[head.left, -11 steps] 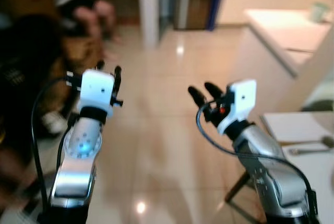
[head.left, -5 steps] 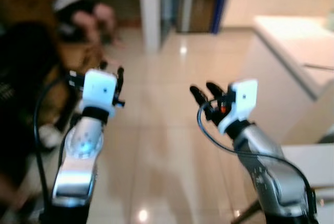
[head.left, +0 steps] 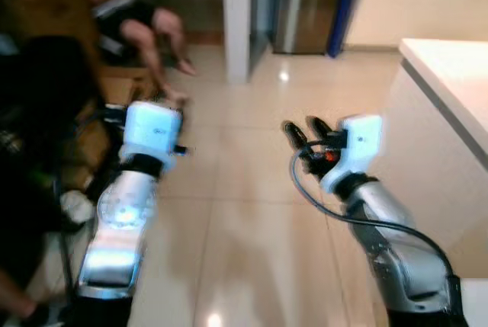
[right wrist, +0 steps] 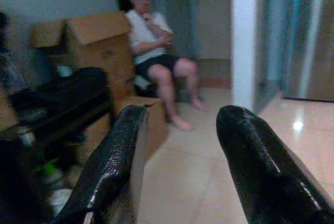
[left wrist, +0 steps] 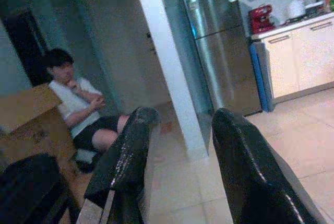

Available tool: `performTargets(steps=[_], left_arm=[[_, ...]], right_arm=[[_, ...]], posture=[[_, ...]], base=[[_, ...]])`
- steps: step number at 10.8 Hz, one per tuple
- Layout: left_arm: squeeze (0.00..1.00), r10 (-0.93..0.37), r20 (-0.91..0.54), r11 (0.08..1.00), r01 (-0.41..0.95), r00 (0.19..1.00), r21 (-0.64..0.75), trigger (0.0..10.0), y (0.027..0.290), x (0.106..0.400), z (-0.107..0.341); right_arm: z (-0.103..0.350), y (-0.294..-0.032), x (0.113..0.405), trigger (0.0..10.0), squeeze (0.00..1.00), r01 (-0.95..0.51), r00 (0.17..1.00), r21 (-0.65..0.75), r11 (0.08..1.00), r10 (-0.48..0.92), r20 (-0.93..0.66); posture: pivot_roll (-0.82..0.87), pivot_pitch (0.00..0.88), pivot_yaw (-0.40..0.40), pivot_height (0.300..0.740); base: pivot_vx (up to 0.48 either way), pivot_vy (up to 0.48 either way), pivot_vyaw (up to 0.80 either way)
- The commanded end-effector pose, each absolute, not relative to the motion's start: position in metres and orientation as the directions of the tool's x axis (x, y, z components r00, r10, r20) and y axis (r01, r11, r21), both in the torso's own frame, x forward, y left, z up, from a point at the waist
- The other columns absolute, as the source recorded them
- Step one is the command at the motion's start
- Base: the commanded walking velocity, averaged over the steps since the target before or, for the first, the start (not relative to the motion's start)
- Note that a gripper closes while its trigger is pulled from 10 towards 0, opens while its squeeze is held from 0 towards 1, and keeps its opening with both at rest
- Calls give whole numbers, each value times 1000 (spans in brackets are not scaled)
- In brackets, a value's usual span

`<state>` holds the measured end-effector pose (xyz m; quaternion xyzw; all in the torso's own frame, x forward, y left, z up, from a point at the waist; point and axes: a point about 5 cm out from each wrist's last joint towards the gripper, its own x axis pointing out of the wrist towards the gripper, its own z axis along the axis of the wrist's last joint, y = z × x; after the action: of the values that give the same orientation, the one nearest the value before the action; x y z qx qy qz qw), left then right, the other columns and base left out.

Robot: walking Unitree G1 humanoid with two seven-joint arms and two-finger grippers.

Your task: Setting the table

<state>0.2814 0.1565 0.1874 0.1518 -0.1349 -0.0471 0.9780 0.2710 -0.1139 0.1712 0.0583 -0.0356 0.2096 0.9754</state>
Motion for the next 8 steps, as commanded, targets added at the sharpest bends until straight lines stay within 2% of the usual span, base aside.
performTargets(steps=[1, 4, 8], left_arm=[[0, -162, 256, 948, 79, 953, 307, 10000, 149, 281, 190], [0, -164, 254, 950, 83, 953, 301, 10000, 148, 282, 190], [0, -166, 265, 957, 91, 950, 276, 10000, 137, 287, 192]], right_arm=[[173, -125, 273, 10000, 0, -357, 931, 71, 932, 348, 107], [176, -135, 277, 10000, 0, -287, 954, 96, 953, 275, 122], [179, -141, 282, 10000, 0, -283, 954, 66, 957, 274, 117]], posture=[[-12, 0, 38, 740], [-16, 0, 35, 740], [-38, 0, 20, 740]], base=[[461, 0, 0], [459, 0, 0], [459, 0, 0]])
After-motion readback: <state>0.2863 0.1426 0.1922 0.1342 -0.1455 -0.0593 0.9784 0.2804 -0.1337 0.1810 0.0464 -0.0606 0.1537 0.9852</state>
